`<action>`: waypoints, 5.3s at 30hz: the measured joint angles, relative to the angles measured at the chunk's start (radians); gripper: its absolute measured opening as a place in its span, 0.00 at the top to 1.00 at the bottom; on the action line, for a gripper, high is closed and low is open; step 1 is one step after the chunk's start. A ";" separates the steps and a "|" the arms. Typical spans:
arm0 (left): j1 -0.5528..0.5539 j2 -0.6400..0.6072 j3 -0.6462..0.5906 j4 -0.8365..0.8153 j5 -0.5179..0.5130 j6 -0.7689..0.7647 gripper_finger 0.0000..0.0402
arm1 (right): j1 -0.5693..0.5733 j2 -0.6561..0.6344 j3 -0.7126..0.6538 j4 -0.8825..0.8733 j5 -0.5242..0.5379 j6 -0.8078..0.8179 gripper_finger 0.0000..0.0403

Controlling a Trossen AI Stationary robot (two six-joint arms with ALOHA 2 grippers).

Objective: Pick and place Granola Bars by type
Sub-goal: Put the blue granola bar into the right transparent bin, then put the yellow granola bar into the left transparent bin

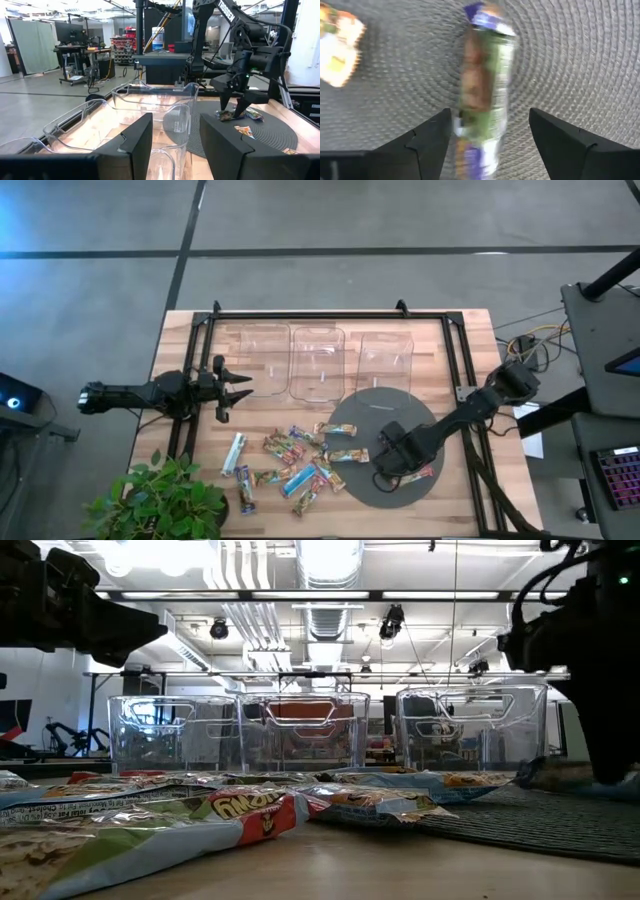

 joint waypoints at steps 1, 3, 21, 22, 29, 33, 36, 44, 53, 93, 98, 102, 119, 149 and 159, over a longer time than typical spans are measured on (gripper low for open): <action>0.000 0.000 0.000 0.000 0.000 0.000 0.63 | 0.000 -0.002 0.007 0.001 0.005 0.000 0.35; 0.000 0.000 0.000 0.000 0.000 0.000 0.63 | 0.000 -0.004 0.016 0.003 0.020 -0.006 0.35; 0.000 0.000 0.000 0.000 0.000 0.000 0.63 | -0.014 -0.003 -0.046 0.003 0.024 -0.003 0.37; 0.000 0.000 0.000 0.000 0.000 0.000 0.63 | -0.016 -0.003 -0.050 0.003 0.023 -0.006 0.38; 0.000 0.000 0.000 0.000 0.000 0.000 0.63 | -0.017 -0.005 -0.075 0.007 -0.022 -0.045 0.56; 0.000 0.000 0.000 0.000 0.000 0.000 0.63 | -0.017 -0.022 -0.059 0.008 -0.025 -0.067 0.70; 0.000 0.000 0.000 0.000 0.000 0.000 0.63 | -0.016 -0.073 -0.019 0.016 0.013 -0.106 0.79; 0.000 0.000 0.000 0.000 0.000 0.000 0.63 | -0.030 -0.279 0.110 -0.038 0.365 -0.044 0.86; 0.000 0.000 0.000 0.000 0.000 0.000 0.63 | -0.395 -0.452 0.073 -0.070 0.381 -0.178 0.76; 0.002 0.000 0.000 0.016 -0.004 -0.006 0.63 | 0.164 -0.297 0.082 -0.211 0.037 -0.432 0.42; -0.002 0.000 0.000 0.207 0.032 -0.673 0.63 | 0.164 -0.283 0.081 -0.212 0.033 -0.409 0.42; -0.002 0.000 0.000 0.326 0.010 -0.935 0.63 | 0.164 -0.280 0.081 -0.214 0.034 -0.449 0.42; -0.002 0.190 0.302 -0.263 -0.228 -1.129 0.67 | 0.126 -0.296 0.028 -0.243 0.044 -0.472 0.42; -0.621 1.148 0.652 -0.964 0.088 -1.805 0.67 | 0.090 -0.297 -0.027 -0.236 0.060 -0.398 0.42; -0.620 1.273 0.642 -0.838 0.111 -1.795 0.51 | 0.082 -0.297 -0.029 -0.231 0.063 -0.390 0.42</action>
